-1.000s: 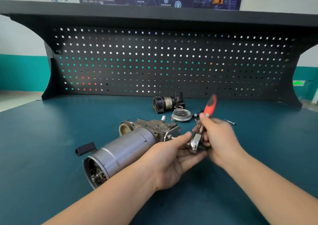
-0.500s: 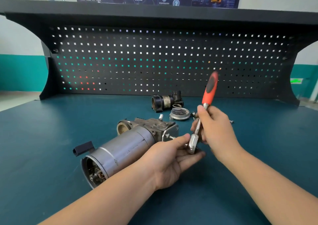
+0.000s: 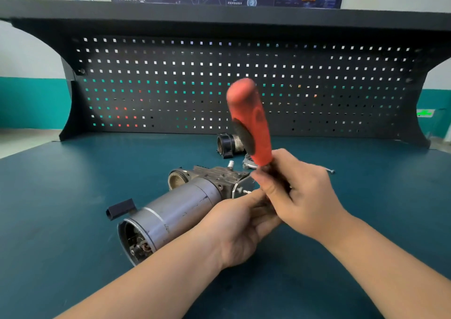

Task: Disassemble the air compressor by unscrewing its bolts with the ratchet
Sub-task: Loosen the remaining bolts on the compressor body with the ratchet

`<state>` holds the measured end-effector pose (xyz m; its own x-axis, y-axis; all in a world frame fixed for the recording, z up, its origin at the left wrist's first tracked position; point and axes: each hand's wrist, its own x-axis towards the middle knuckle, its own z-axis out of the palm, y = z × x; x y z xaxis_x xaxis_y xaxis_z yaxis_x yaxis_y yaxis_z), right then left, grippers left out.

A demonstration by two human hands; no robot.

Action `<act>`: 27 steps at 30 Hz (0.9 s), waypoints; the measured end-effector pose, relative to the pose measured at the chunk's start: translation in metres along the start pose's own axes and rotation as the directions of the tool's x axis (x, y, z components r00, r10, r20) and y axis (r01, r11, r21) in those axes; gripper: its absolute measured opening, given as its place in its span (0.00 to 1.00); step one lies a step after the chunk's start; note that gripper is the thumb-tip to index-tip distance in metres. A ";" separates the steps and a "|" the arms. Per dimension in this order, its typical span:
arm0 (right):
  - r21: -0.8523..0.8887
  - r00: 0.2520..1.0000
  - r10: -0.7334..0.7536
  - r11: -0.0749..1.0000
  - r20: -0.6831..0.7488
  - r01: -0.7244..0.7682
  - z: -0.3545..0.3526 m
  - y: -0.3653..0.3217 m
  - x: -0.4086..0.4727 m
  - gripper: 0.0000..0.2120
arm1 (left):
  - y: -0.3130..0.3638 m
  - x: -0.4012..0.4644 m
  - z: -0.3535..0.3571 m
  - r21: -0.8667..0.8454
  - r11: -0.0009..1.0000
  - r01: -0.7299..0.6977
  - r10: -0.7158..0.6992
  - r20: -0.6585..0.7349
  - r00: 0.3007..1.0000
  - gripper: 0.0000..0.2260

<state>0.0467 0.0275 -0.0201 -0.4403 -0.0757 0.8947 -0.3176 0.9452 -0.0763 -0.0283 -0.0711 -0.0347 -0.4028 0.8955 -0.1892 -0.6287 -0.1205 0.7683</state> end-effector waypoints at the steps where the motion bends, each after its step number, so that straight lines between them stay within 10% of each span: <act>1: 0.018 0.999 0.043 0.999 -0.017 -0.042 0.002 0.000 0.001 0.04 | 0.000 0.000 0.000 0.002 1.000 0.003 -0.003 -0.002 1.000 0.08; 4: 0.246 0.867 0.488 0.857 -0.106 -0.452 0.005 0.008 0.004 0.10 | -0.001 0.002 -0.001 -0.014 1.000 0.021 -0.021 -0.029 0.999 0.08; 7: 0.498 0.407 0.912 0.327 0.057 -0.803 0.008 0.028 0.003 0.12 | -0.002 0.004 -0.002 0.012 0.999 0.030 -0.030 -0.043 0.999 0.07; 10: 0.629 0.082 0.955 -0.121 0.284 -0.768 0.015 0.036 -0.004 0.12 | -0.002 0.003 -0.003 0.032 0.999 0.043 -0.042 -0.029 0.999 0.08; 12: 0.621 0.136 0.961 -0.044 0.239 -0.783 0.016 0.036 -0.005 0.13 | -0.002 0.003 -0.003 0.017 0.999 0.046 -0.045 -0.023 0.999 0.08; 15: 0.540 0.479 0.878 0.404 -0.002 -0.739 0.011 0.022 0.002 0.12 | -0.001 0.003 -0.002 -0.008 1.000 0.025 -0.025 -0.036 0.999 0.08; 18: 0.298 0.880 0.456 0.865 -0.134 -0.404 0.003 0.004 0.005 0.08 | -0.001 0.001 -0.001 -0.015 1.000 -0.001 0.001 -0.030 1.000 0.09; 20: 0.072 0.992 0.106 0.992 -0.064 -0.102 0.001 -0.004 0.002 0.06 | -0.001 0.000 0.000 0.023 1.000 -0.014 0.014 -0.011 1.000 0.08; 22: 0.008 0.999 0.024 1.000 -0.042 -0.024 0.003 -0.004 0.000 0.04 | -0.001 0.001 -0.001 0.039 0.999 -0.014 0.014 -0.014 1.000 0.08; 24: 0.122 0.961 0.255 0.963 -0.106 -0.242 0.005 -0.001 0.003 0.06 | -0.002 0.002 -0.002 0.016 1.000 0.003 -0.002 -0.038 0.999 0.08; 27: 0.401 0.594 0.802 0.566 -0.065 -0.720 0.008 0.015 0.007 0.11 | -0.003 0.003 -0.002 0.018 0.999 0.027 -0.026 -0.059 0.998 0.09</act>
<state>0.0327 0.0385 -0.0186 -0.4616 0.7336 0.4988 -0.1997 0.4619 -0.8641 -0.0287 -0.0685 -0.0386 -0.4247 0.8717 -0.2446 -0.6273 -0.0886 0.7737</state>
